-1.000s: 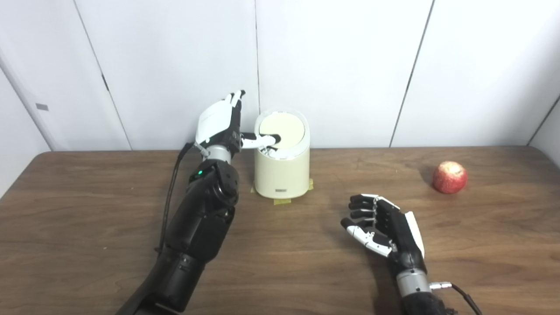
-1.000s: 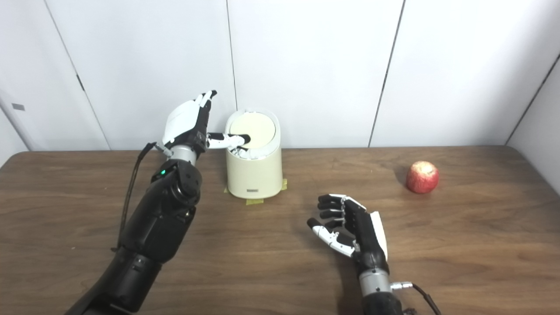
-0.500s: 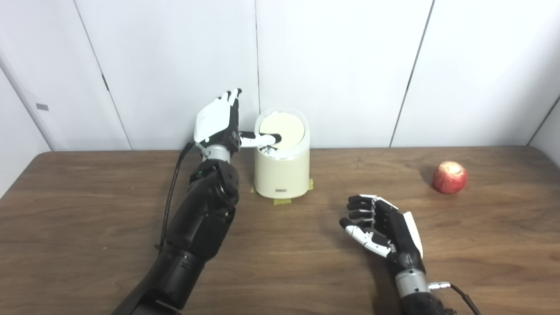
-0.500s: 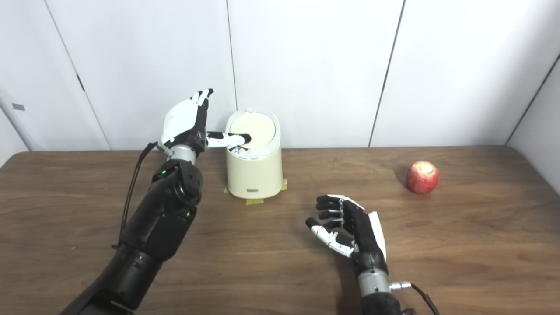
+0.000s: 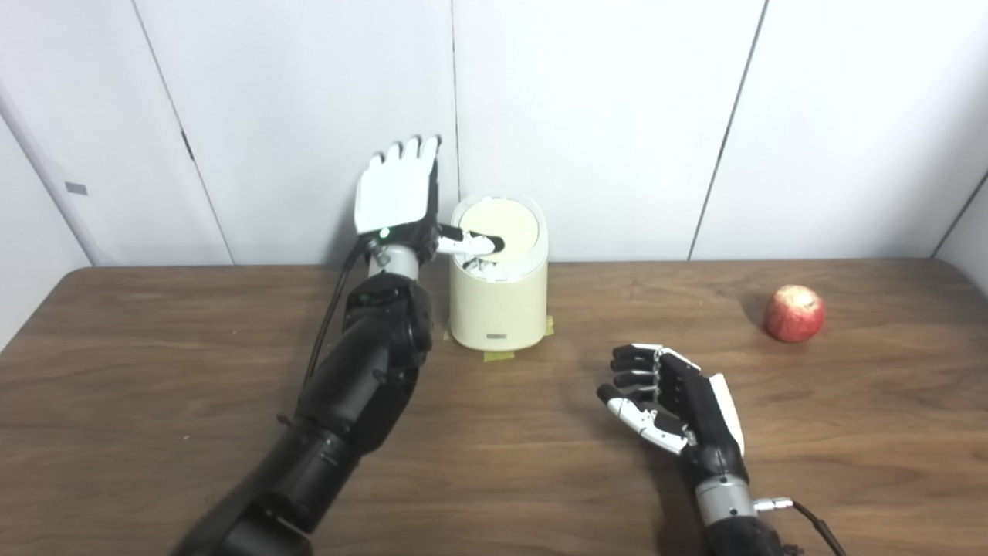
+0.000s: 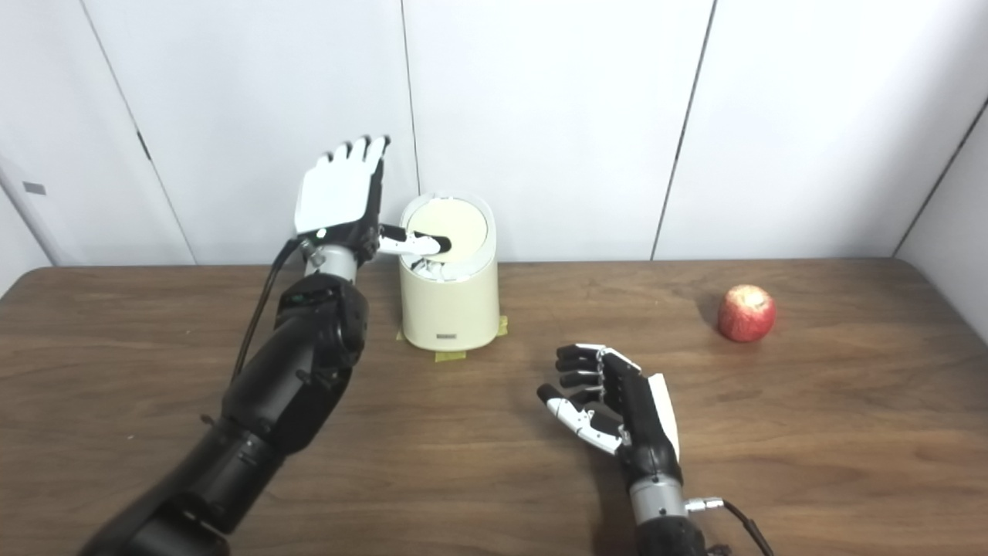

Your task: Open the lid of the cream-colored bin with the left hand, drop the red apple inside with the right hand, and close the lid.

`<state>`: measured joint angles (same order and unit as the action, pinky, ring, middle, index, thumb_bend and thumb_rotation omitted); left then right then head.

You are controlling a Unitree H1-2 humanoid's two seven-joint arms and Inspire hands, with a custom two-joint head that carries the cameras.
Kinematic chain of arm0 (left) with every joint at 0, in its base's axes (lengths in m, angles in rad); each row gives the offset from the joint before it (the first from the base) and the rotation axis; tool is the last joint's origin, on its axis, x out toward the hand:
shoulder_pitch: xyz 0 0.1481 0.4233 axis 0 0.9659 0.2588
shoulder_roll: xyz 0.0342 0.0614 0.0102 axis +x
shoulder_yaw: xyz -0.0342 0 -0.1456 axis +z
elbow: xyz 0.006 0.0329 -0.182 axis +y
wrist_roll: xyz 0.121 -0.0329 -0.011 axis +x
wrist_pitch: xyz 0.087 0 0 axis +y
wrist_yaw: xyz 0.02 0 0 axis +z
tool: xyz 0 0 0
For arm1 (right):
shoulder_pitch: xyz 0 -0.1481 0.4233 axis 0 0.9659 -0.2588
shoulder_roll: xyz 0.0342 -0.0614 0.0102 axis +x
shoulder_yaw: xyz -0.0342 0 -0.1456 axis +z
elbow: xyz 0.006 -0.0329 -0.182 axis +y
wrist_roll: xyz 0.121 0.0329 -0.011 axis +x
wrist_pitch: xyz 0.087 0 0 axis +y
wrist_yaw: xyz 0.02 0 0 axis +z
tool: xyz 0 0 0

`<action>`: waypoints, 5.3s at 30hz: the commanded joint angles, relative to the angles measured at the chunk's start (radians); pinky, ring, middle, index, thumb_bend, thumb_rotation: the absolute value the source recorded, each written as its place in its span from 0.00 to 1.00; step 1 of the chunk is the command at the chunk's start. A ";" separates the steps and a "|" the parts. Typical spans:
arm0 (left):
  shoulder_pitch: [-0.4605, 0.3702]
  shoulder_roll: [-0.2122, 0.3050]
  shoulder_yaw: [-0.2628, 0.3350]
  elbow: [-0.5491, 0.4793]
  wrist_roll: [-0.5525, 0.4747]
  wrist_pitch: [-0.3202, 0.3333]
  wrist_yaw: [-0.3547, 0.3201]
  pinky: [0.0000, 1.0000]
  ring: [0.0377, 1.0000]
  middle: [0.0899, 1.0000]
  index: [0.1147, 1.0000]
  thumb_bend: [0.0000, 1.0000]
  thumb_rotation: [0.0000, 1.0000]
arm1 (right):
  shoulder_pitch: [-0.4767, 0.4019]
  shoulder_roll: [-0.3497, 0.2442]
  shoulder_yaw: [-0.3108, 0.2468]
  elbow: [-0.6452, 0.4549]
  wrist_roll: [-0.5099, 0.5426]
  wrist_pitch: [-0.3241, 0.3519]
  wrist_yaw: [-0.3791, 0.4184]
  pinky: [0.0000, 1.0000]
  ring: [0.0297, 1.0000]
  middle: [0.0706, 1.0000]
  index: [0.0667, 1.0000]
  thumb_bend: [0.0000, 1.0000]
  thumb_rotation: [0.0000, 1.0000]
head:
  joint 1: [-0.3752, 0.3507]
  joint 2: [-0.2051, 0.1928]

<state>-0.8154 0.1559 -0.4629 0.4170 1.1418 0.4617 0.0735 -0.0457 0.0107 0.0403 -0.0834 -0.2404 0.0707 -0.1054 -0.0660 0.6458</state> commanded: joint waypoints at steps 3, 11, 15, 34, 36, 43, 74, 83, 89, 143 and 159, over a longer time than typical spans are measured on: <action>-0.027 0.030 -0.035 0.006 0.105 0.008 -0.042 1.00 1.00 1.00 1.00 1.00 0.13 | -0.028 0.002 0.004 -0.025 -0.007 -0.022 -0.005 0.50 0.59 0.60 0.59 0.35 0.19 | -0.001 0.001; -0.012 0.018 -0.004 0.023 0.079 0.007 -0.016 1.00 1.00 1.00 1.00 0.95 0.26 | -0.028 0.003 0.003 -0.029 -0.008 -0.020 -0.006 0.49 0.58 0.60 0.59 0.35 0.20 | 0.001 0.000; -0.002 -0.022 0.097 0.010 -0.033 0.007 0.001 1.00 1.00 1.00 1.00 0.66 0.90 | -0.028 0.009 0.000 -0.031 -0.004 -0.009 -0.006 0.50 0.59 0.60 0.59 0.35 0.18 | -0.004 -0.002; 0.279 -0.060 0.379 -0.425 -0.656 -0.353 0.046 0.86 0.94 0.94 0.92 0.45 1.00 | -0.034 -0.006 -0.017 -0.027 0.003 -0.028 -0.014 0.50 0.60 0.61 0.58 0.35 0.23 | -0.004 -0.006; 0.347 -0.052 0.397 -0.485 -0.692 -0.390 0.048 0.82 0.89 0.89 0.87 0.39 1.00 | -0.039 -0.029 -0.009 -0.045 -0.045 -0.031 -0.019 0.51 0.60 0.61 0.59 0.35 0.27 | -0.001 -0.004; 0.587 -0.006 0.444 -0.595 -0.882 -0.573 0.000 0.70 0.79 0.79 0.76 0.17 0.79 | -0.096 -0.160 0.035 -0.169 -0.273 0.005 0.020 0.35 0.44 0.61 0.64 0.46 0.25 | 0.006 -0.006; 0.867 -0.004 0.493 -0.670 -1.059 -0.666 -0.084 0.75 0.81 0.80 0.76 0.18 0.79 | -0.689 -0.694 0.270 0.318 -0.734 0.281 0.721 0.62 0.92 0.97 0.85 1.00 0.27 | -0.030 -0.007; 0.869 -0.032 0.479 -0.679 -1.010 -0.682 -0.066 0.73 0.80 0.80 0.77 0.20 0.84 | -0.691 -0.673 0.287 0.427 -0.696 0.293 0.693 0.63 0.89 0.94 0.85 0.96 0.23 | -0.019 0.002; 0.877 -0.045 0.472 -0.701 -0.981 -0.661 -0.055 0.72 0.79 0.79 0.76 0.22 0.86 | -0.716 -0.671 0.322 0.485 -0.701 0.314 0.710 0.60 0.88 0.95 0.83 0.95 0.20 | -0.017 0.004; 0.870 -0.041 0.453 -0.671 -0.898 -0.634 -0.022 0.70 0.79 0.79 0.76 0.19 0.80 | -0.602 -0.516 0.281 -0.338 -0.614 0.103 0.563 0.34 0.41 0.51 0.42 0.52 0.00 | -0.002 -0.006; 0.854 -0.042 0.459 -0.594 -0.909 -0.649 -0.017 0.70 0.80 0.81 0.78 0.21 0.75 | -0.677 -0.258 0.285 -0.135 -0.631 -0.108 0.337 0.34 0.40 0.52 0.42 0.51 0.00 | 0.006 -0.016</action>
<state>0.0676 0.1284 -0.0069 -0.1658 0.2329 -0.1650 0.0421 -0.6683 -0.2459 0.3507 -0.2246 -0.8629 -0.0127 0.2901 -0.0598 0.6289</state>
